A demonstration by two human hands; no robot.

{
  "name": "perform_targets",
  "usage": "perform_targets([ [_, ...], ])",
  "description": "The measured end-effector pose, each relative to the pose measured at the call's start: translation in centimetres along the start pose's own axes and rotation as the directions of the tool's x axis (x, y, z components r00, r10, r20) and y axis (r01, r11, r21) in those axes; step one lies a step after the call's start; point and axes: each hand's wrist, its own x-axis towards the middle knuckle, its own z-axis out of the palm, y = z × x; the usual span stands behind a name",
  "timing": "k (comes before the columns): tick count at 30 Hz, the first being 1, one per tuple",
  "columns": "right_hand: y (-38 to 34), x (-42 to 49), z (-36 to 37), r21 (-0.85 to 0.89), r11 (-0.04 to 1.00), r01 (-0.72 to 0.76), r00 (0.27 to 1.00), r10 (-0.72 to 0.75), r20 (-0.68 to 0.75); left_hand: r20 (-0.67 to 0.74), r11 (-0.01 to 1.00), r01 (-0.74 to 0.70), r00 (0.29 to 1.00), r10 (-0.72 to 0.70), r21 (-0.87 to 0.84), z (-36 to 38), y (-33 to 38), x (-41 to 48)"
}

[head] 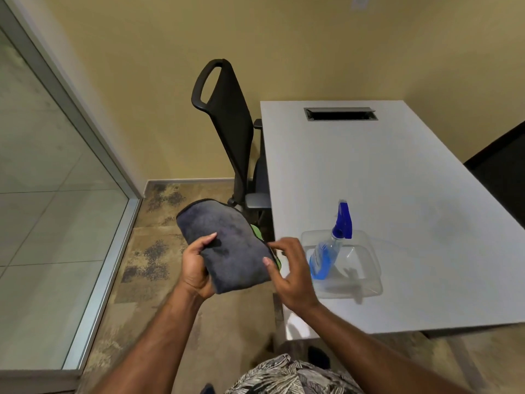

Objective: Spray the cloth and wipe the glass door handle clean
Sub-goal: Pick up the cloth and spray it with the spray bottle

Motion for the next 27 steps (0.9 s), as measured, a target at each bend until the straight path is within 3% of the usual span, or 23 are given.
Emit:
perform_targets([
  [3, 2.5, -1.9, -3.3, -0.136, 0.990, 0.029, 0.971, -0.060, -0.233, 0.048, 0.999, 0.047, 0.998, -0.046, -0.019, 0.0, 0.0, 0.2],
  [6, 4.2, -2.5, -6.4, -0.202, 0.971, -0.126, 0.862, 0.006, -0.507, 0.085, 0.996, 0.076, 0.994, -0.072, -0.045, -0.2, -0.5, 0.2],
  [8, 5.0, -1.6, -8.2, -0.157, 0.967, -0.200, 0.800, 0.069, -0.595, 0.093, 0.994, 0.094, 0.992, -0.089, -0.053, -0.1, -0.9, 0.3],
  [15, 6.3, 3.3, -10.2, 0.007, 0.944, -0.331, 0.921, 0.324, -0.218, 0.129, 0.993, 0.103, 0.987, -0.094, -0.061, 1.0, -1.3, 0.3],
  [27, 7.2, 6.5, -9.3, 0.138, 0.903, -0.407, 0.881, 0.427, -0.201, 0.076, 0.998, 0.030, 0.997, -0.025, -0.061, 0.7, -0.2, -0.7],
])
